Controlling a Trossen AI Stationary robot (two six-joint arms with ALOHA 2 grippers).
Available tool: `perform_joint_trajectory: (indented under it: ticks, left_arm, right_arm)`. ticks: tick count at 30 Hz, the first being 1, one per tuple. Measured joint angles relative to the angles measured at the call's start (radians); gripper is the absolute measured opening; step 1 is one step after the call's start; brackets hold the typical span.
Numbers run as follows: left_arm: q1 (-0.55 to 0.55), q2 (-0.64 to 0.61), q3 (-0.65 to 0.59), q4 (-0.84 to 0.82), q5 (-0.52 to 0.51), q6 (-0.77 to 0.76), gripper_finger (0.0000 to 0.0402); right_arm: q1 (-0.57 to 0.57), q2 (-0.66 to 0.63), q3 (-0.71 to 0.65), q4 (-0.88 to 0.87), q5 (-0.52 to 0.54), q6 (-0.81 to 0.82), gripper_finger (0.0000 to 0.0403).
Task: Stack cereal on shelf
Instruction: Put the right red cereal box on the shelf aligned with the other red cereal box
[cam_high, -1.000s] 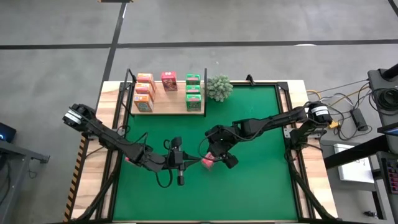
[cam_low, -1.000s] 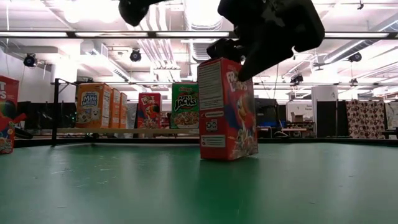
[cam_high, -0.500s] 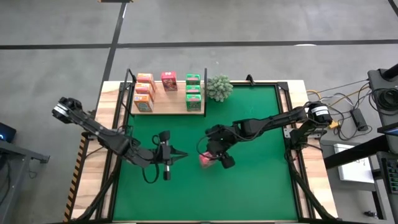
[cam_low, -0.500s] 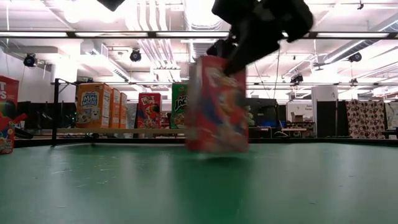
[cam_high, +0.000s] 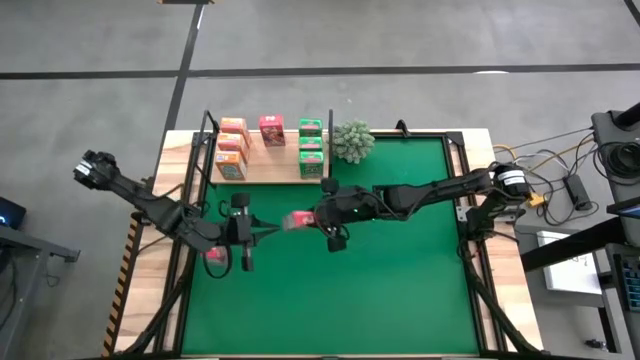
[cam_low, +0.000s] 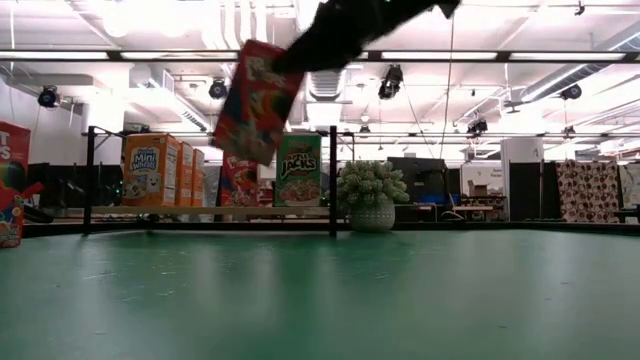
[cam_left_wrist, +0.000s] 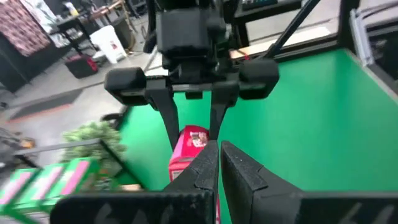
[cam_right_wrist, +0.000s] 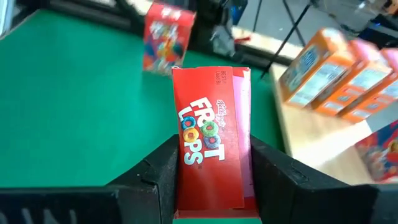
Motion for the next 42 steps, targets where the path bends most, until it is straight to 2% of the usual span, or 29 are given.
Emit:
perform_joint_trajectory:
  ticks: [4,13,19,22,26,29,31,42]
  left_arm:
    - [0.000,-0.061,-0.001,-0.059,-0.037,0.059,0.0001]
    - [0.000,-0.247,-0.024,-0.114,-0.097,0.178,0.0001]
    - [0.005,-0.363,-0.128,-0.014,-0.097,0.237,0.0001]
    - [0.005,-0.427,-0.198,0.020,-0.099,0.242,0.0001]
    - [0.007,-0.493,-0.311,0.219,-0.111,0.344,0.0001]
    - [0.007,-0.526,-0.371,0.385,-0.112,0.466,0.0001]
    - [0.007,-0.545,-0.388,0.429,-0.113,0.498,0.0001]
    - [0.007,-0.586,-0.394,0.434,-0.113,0.513,0.0001]
  right_arm:
    - [-0.026,0.051,0.129,-0.074,-0.001,-0.003,0.0151]
    - [-0.122,0.263,0.538,-0.358,-0.017,-0.089,0.0151]
    - [-0.205,0.415,0.821,-0.519,-0.019,-0.138,0.0151]
    - [-0.249,0.486,0.939,-0.570,-0.071,-0.140,0.0151]
    - [-0.299,0.563,1.077,-0.644,-0.141,-0.108,0.0151]
    - [-0.325,0.594,1.111,-0.634,-0.146,-0.092,0.0151]
    - [-0.343,0.595,1.103,-0.627,-0.146,-0.092,0.0151]
    - [-0.373,0.644,1.103,-0.562,-0.149,-0.121,0.0151]
